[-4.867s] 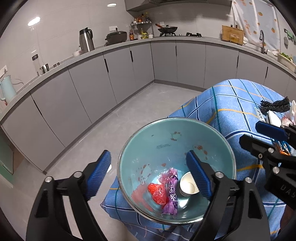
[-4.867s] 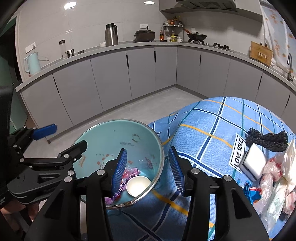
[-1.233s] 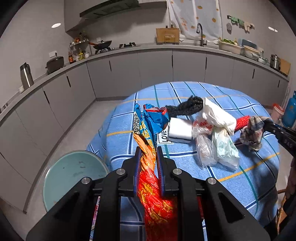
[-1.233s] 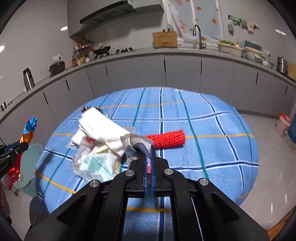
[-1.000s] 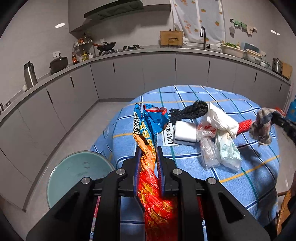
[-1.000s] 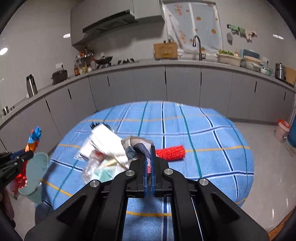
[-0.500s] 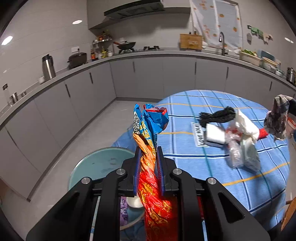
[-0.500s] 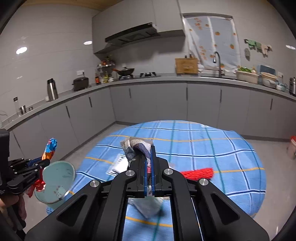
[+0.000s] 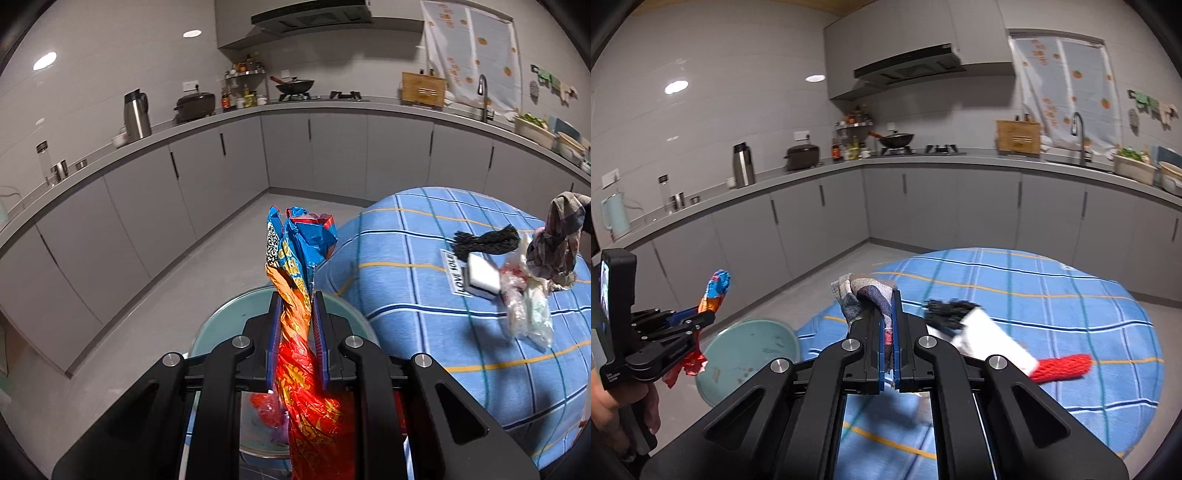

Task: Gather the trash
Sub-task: 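Carry the snack bag and plaid cloth over the teal bucket with both tools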

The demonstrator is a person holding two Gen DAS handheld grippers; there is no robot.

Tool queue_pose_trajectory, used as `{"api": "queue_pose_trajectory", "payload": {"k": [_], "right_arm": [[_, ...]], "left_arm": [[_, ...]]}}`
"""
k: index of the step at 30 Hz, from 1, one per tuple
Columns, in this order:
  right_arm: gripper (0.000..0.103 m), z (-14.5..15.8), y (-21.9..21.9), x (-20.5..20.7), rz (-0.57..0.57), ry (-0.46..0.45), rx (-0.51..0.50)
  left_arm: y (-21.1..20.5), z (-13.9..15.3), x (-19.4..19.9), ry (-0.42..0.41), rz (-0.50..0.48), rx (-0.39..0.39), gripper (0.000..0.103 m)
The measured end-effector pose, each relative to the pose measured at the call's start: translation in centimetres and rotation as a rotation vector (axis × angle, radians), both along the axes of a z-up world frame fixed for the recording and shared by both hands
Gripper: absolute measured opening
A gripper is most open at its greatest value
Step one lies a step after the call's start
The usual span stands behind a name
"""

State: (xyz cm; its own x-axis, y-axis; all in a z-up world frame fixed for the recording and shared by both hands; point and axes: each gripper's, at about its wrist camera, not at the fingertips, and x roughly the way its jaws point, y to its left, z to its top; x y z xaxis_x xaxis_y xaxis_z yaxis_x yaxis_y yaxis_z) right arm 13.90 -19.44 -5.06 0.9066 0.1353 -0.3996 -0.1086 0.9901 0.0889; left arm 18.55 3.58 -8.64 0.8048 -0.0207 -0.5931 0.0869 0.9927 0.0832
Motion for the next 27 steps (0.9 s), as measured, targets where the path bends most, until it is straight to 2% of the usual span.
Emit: {"api": "queue_pose_trajectory", "payload": {"k": [13,27], "right_arm": [[0.004,-0.3,6.0,2.7,0.145,0.021,-0.002],[0.004,-0.8,10.9,5.4,0.27,0.043,-0.007]], "left_arm": [[3.2,-0.7,0.8,0.018,0.077,-0.007,0.017],[5.1,-1.7,1.8,0.041,0.116,-0.017,0.017]]}}
